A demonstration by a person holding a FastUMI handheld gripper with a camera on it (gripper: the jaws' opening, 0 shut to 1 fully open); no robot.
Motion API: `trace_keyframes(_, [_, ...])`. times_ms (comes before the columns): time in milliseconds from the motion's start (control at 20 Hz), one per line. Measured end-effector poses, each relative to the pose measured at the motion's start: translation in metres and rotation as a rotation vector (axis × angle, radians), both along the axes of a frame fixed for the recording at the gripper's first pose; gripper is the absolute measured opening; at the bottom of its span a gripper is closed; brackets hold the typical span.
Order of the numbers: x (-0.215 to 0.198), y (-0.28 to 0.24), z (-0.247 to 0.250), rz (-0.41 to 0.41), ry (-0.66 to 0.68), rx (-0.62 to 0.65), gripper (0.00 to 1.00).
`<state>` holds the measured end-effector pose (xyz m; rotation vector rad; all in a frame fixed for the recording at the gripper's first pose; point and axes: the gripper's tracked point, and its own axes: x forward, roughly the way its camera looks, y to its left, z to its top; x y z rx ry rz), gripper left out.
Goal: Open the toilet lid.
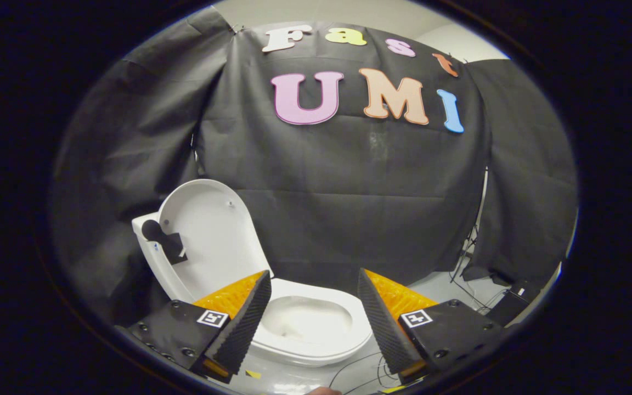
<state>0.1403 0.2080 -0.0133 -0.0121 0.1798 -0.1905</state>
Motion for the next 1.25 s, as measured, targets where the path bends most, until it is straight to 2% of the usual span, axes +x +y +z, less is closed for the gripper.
trace_keyframes(850, [0.0, -0.002, -0.006, -0.011, 0.015, 0.011, 0.98])
trace_keyframes(1250, [0.014, 0.004, -0.006, 0.01, 0.003, 0.024, 0.98])
